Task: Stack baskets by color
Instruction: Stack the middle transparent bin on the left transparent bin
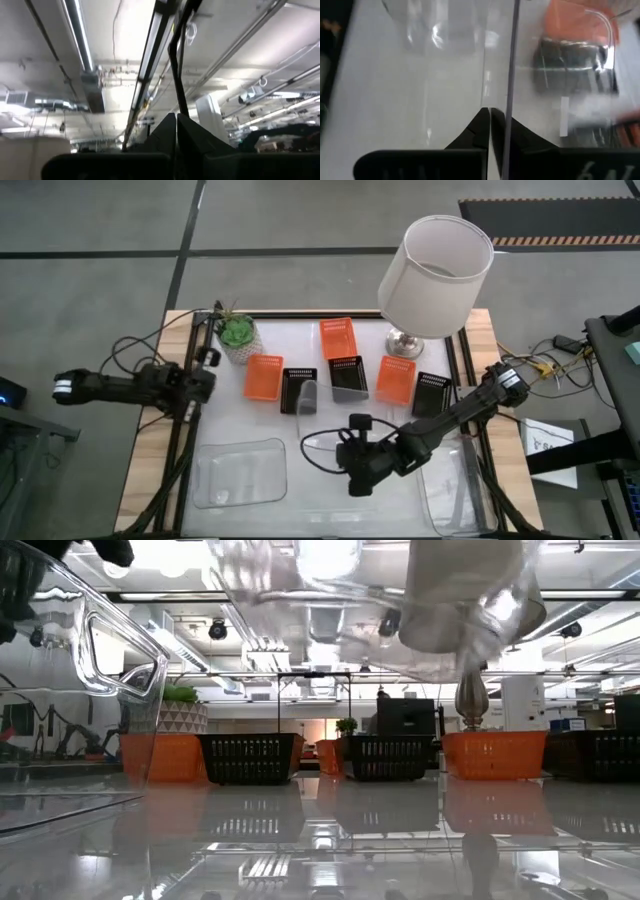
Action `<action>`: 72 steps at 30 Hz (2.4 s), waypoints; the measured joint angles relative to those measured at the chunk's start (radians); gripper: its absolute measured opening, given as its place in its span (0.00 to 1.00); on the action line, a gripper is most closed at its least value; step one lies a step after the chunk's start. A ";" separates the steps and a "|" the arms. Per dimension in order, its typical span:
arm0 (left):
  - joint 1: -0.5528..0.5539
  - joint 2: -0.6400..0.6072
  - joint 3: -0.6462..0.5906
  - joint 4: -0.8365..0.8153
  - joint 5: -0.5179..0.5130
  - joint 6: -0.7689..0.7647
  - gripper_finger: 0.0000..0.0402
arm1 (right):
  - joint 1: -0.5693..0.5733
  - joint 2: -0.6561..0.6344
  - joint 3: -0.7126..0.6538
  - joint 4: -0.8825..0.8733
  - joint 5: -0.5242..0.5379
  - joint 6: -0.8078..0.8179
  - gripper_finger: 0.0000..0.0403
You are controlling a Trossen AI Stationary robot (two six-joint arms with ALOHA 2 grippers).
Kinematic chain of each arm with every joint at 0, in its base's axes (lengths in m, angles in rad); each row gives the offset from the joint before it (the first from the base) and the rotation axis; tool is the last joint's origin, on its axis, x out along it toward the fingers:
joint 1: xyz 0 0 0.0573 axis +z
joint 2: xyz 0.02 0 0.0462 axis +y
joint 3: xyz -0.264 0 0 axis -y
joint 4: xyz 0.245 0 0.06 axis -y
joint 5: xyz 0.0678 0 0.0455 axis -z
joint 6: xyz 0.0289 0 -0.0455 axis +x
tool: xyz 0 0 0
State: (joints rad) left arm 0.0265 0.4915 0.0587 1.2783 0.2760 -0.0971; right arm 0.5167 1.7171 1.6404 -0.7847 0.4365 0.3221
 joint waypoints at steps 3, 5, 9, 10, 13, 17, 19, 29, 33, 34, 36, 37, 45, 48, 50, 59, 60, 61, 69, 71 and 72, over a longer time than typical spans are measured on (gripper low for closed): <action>0.000 -0.052 -0.007 0.009 0.004 0.000 0.00 | 0.000 0.000 0.027 0.080 0.010 -0.060 0.02; 0.000 -0.080 -0.019 -0.009 0.008 0.000 0.00 | 0.000 0.000 0.036 0.141 0.012 -0.111 0.02; 0.000 -0.132 -0.025 -0.001 0.017 -0.002 0.00 | 0.000 0.000 0.040 0.269 0.012 -0.209 0.02; 0.000 -0.140 -0.025 -0.002 0.027 -0.002 0.00 | 0.000 0.000 0.040 0.291 0.012 -0.225 0.02; 0.000 -0.158 -0.026 -0.005 0.060 -0.002 0.00 | -0.004 0.000 0.040 0.344 0.009 -0.257 0.02; 0.000 -0.168 -0.026 -0.005 0.068 -0.002 0.00 | -0.007 0.014 0.040 0.406 0.005 -0.287 0.02; 0.000 -0.165 -0.027 -0.004 0.071 -0.002 0.00 | -0.009 0.030 0.042 0.425 -0.012 -0.308 0.02; 0.000 -0.169 -0.027 -0.004 0.071 -0.002 0.00 | -0.029 0.197 0.233 0.469 -0.042 -0.433 0.02; 0.000 -0.179 -0.027 -0.003 0.071 -0.016 0.00 | -0.032 0.291 0.361 0.409 -0.042 -0.500 0.02; 0.000 -0.185 -0.027 -0.004 0.071 -0.044 0.00 | -0.032 0.313 0.398 0.376 -0.043 -0.513 0.02; 0.000 -0.196 -0.023 -0.004 0.071 -0.117 0.00 | -0.033 0.354 0.473 0.282 -0.043 -0.522 0.02; 0.000 -0.199 -0.016 -0.005 0.071 -0.160 0.00 | -0.033 0.371 0.511 0.230 -0.040 -0.518 0.02; 0.000 -0.189 0.116 -0.355 0.098 -0.280 0.00 | -0.035 0.432 0.717 -0.171 0.013 -0.314 0.02; 0.000 -0.149 0.210 -0.564 0.098 -0.259 0.00 | -0.038 0.432 0.715 -0.232 0.009 -0.252 0.02; 0.000 -0.122 0.280 -0.669 0.110 -0.235 0.00 | -0.038 0.432 0.714 -0.304 0.007 -0.203 0.02; -0.001 -0.001 0.554 -1.058 0.153 -0.177 0.00 | -0.038 0.438 0.712 -0.636 -0.069 0.051 0.02; -0.001 0.016 0.555 -1.062 0.153 -0.177 0.00 | -0.037 0.443 0.708 -0.651 -0.073 0.065 0.02; -0.001 0.033 0.555 -1.064 0.153 -0.177 0.00 | -0.037 0.449 0.697 -0.652 -0.077 0.075 0.02; -0.008 0.143 0.555 -1.056 0.152 -0.154 0.00 | -0.029 0.460 0.525 -0.527 -0.131 0.065 0.02; -0.014 0.161 0.554 -1.052 0.151 -0.154 0.00 | -0.027 0.460 0.476 -0.486 -0.140 0.073 0.02; -0.017 0.170 0.552 -1.058 0.149 -0.154 0.00 | -0.026 0.460 0.452 -0.464 -0.143 0.074 0.02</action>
State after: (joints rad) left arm 0.0091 0.6618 0.6109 0.2208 0.4252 -0.2508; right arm 0.4904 2.1769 2.0920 -1.2489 0.2937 0.3958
